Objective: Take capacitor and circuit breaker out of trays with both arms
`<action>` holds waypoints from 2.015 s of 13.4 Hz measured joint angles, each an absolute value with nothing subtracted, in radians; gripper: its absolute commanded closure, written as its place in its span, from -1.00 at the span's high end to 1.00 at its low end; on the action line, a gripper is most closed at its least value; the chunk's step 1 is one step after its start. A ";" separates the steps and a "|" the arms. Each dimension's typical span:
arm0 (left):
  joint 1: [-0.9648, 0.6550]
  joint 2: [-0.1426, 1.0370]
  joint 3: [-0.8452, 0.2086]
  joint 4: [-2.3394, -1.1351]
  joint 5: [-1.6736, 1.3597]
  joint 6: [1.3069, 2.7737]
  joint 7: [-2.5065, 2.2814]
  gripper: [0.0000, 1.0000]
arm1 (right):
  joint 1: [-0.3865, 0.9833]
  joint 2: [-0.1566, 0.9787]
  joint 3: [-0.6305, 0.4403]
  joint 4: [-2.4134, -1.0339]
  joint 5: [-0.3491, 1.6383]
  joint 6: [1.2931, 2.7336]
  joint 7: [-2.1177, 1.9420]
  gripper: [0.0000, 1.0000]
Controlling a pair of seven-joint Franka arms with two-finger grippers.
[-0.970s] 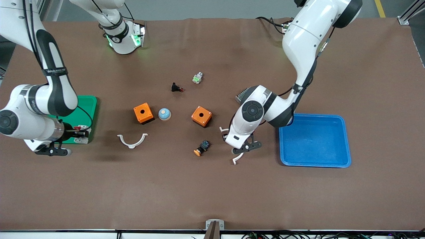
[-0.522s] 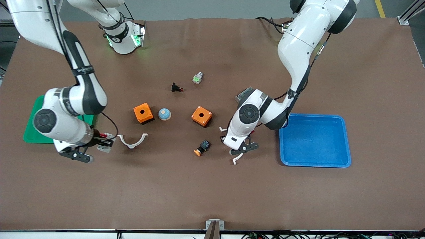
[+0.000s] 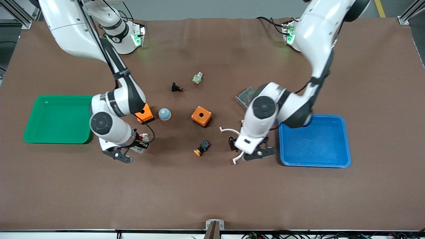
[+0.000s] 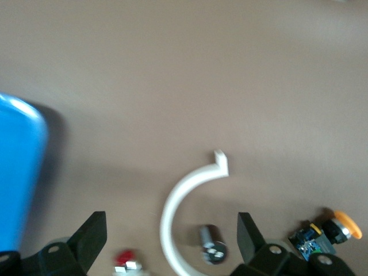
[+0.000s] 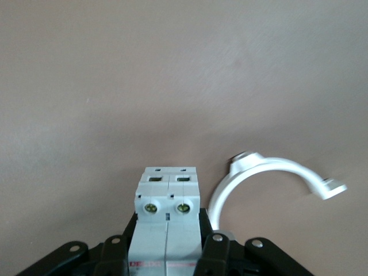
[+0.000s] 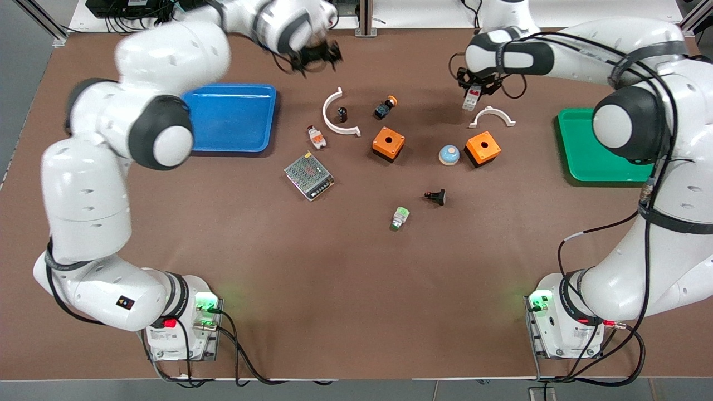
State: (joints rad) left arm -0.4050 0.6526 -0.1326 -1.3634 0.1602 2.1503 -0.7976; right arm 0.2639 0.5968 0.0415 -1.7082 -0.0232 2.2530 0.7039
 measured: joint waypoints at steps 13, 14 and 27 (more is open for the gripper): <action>0.077 0.156 -0.134 -1.384 0.024 1.590 -0.046 1.00 | 0.274 0.651 0.023 -1.614 -0.023 2.231 0.725 1.00; 0.086 0.129 -0.134 -1.400 0.018 1.578 -0.040 1.00 | 0.269 0.651 0.014 -1.592 -0.023 2.203 0.727 1.00; 0.042 -0.048 -0.092 -1.571 0.016 1.544 -0.058 1.00 | 0.013 0.342 -0.027 -1.442 -0.039 1.593 0.055 1.00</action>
